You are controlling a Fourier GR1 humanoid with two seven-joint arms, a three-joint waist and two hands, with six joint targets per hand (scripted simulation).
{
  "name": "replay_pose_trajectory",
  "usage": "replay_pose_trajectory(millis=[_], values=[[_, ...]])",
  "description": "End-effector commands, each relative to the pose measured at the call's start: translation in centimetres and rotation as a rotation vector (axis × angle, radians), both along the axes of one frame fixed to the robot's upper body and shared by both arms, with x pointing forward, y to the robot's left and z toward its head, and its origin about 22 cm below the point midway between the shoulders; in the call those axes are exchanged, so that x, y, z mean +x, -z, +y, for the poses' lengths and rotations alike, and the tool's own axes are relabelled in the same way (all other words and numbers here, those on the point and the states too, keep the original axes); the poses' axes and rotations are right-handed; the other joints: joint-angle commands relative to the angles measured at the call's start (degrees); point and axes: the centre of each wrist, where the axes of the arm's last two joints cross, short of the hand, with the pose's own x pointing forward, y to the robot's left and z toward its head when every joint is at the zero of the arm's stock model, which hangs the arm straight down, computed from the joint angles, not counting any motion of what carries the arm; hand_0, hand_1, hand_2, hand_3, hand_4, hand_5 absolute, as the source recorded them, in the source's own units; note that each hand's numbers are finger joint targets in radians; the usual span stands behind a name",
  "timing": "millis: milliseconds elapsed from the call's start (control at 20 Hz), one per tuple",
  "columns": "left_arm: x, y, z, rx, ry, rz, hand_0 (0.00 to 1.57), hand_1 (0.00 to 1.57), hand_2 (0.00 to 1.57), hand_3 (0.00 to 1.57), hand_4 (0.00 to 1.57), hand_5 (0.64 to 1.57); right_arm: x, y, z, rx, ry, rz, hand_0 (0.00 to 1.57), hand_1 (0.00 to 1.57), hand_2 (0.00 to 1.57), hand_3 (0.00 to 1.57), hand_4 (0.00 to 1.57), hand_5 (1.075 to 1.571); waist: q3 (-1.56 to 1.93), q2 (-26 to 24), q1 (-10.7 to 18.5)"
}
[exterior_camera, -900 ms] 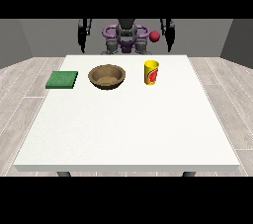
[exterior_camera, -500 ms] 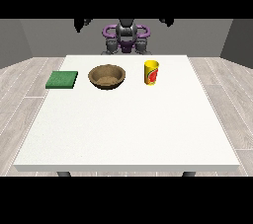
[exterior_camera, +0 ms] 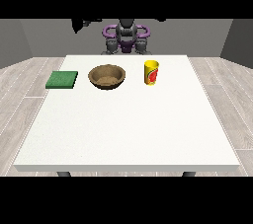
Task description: Pick the cup and pour the ball into the bowl, then pick the bowl and place it on the pad
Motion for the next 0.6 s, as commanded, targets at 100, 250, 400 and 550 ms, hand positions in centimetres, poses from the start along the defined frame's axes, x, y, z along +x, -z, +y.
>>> replay_pose_trajectory(millis=[100, 250, 400, 550], values=[[2.7, -1.8, 0.6, 0.058, 0.000, -0.113, 0.00, 0.00, 0.00, 0.00, 0.00, 1.384, 2.8, -0.9, 0.7, 0.002, -0.032, -0.078, 0.00, 0.00, 0.00, 0.00, 0.00, 1.562, 0.01, 8.4, 0.1], [6.1, -3.5, 2.2, 0.109, -0.075, -0.223, 0.00, 0.00, 0.00, 0.00, 0.00, 1.335, 4.3, -2.4, 0.4, 0.014, -0.081, -0.177, 0.00, 0.00, 0.00, 0.00, 0.00, 1.566, 0.02, 14.7, -2.6], [7.0, -2.3, 4.3, 0.154, -0.077, -0.255, 0.00, 0.00, 0.00, 0.00, 0.00, 1.283, 5.1, -2.6, -1.3, -0.012, -0.070, -0.261, 0.00, 0.00, 0.00, 0.00, 0.00, 1.562, 0.02, 20.2, -2.6], [8.9, -2.5, 3.3, 0.172, -0.106, -0.288, 0.00, 0.00, 0.00, 0.00, 0.00, 1.255, 6.3, -2.1, -0.7, -0.021, -0.098, -0.286, 0.00, 0.00, 0.00, 0.00, 0.00, 1.560, 0.02, 22.8, -3.7]])
